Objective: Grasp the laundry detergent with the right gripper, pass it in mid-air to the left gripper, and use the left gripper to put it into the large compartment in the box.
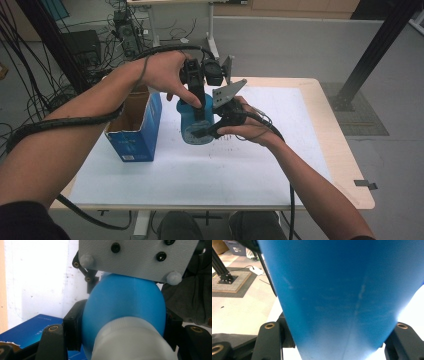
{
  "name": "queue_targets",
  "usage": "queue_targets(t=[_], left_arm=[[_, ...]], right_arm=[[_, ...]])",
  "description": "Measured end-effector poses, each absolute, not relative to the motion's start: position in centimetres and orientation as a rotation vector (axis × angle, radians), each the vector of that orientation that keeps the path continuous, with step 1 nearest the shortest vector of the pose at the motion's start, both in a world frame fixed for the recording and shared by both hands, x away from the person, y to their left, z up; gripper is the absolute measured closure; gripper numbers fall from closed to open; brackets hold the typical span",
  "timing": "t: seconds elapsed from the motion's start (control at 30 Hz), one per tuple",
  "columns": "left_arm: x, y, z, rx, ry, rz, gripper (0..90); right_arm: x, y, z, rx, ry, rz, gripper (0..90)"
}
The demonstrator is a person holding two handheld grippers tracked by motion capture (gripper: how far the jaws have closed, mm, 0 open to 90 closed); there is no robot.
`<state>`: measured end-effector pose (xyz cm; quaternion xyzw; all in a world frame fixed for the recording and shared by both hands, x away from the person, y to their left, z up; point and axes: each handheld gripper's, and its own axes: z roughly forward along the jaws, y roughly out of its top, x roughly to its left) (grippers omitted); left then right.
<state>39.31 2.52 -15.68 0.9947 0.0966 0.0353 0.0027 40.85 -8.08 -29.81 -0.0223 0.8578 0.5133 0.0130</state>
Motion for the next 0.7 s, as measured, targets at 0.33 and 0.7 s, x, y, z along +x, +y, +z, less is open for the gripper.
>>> queue_targets(t=[0.33, 0.7], left_arm=[[39.3, 2.5, -15.5, 3.114, 0.309, 0.104, 36.6], [39.4, 2.7, -14.9, 3.111, 0.360, 0.105, 36.5]], right_arm=[[40.9, -8.1, -29.9, -0.070, 2.673, 1.625, 40.1], [40.9, -10.3, -29.6, 0.133, 2.739, 1.617, 14.9]])
